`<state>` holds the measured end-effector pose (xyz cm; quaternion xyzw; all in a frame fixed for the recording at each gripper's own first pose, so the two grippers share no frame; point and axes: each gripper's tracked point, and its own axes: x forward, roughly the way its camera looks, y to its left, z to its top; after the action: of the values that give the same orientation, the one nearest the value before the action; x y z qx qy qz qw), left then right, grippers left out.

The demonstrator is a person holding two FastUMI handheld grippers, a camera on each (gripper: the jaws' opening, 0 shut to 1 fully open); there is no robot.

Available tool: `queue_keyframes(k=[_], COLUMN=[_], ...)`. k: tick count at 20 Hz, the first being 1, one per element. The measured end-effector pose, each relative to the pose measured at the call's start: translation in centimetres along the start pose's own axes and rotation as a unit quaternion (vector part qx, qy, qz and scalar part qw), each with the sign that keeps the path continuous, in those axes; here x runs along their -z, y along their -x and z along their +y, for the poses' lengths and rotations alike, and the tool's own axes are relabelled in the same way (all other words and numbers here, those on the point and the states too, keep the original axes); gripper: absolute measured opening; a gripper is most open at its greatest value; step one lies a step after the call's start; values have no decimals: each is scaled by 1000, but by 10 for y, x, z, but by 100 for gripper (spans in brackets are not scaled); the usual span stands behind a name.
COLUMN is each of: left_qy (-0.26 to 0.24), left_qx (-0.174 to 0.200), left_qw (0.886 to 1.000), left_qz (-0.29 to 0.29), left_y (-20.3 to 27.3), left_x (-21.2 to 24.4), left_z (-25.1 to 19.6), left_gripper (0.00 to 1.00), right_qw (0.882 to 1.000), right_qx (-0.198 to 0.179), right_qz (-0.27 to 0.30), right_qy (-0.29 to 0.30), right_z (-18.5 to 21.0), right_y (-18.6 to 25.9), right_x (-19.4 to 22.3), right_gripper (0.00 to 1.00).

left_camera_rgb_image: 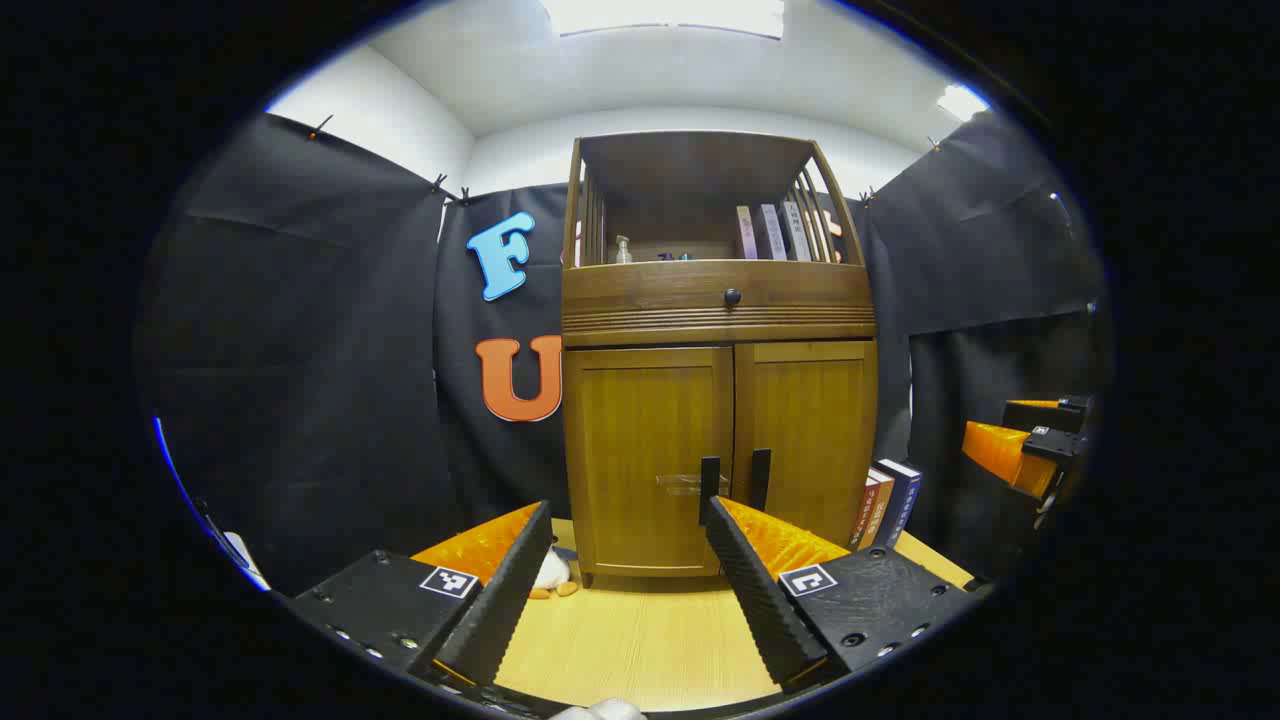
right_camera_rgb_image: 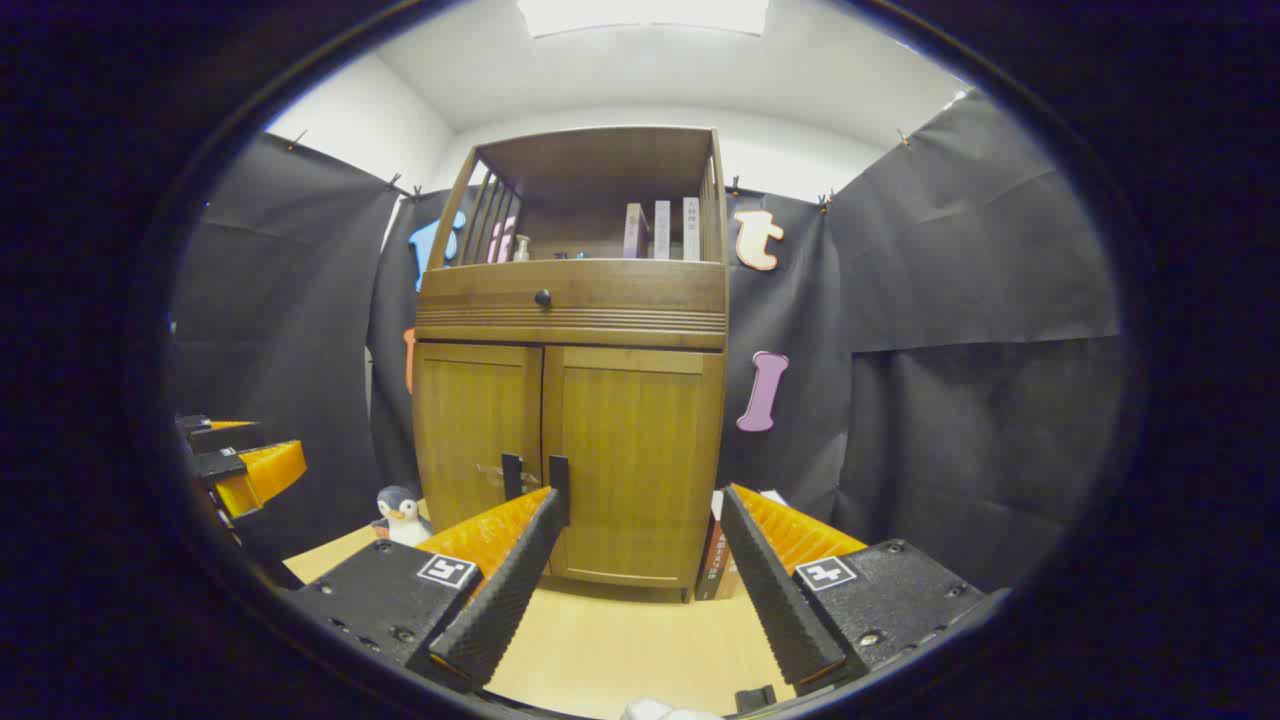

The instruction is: Open the right door of the double-door shoe cabinet with the right hand, and open the left door with the left hand.

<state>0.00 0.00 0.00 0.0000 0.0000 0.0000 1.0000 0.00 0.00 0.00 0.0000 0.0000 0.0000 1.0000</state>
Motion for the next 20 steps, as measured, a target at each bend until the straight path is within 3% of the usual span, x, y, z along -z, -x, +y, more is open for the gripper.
queue_keyframes(k=[11, 20], left_qy=[3, 8], left_qx=[20, 36], left_qw=[1000, 999], left_qz=[2, 4], left_y=[-3, -6], left_x=[5, 13], left_z=[9, 31], left_gripper=[94, 94], right_qw=[999, 998], right_qx=[28, 36], right_qz=[14, 38], right_qy=[10, 33], right_z=[-3, 19], right_y=[7, -5], right_x=[7, 31], right_gripper=[100, 100])
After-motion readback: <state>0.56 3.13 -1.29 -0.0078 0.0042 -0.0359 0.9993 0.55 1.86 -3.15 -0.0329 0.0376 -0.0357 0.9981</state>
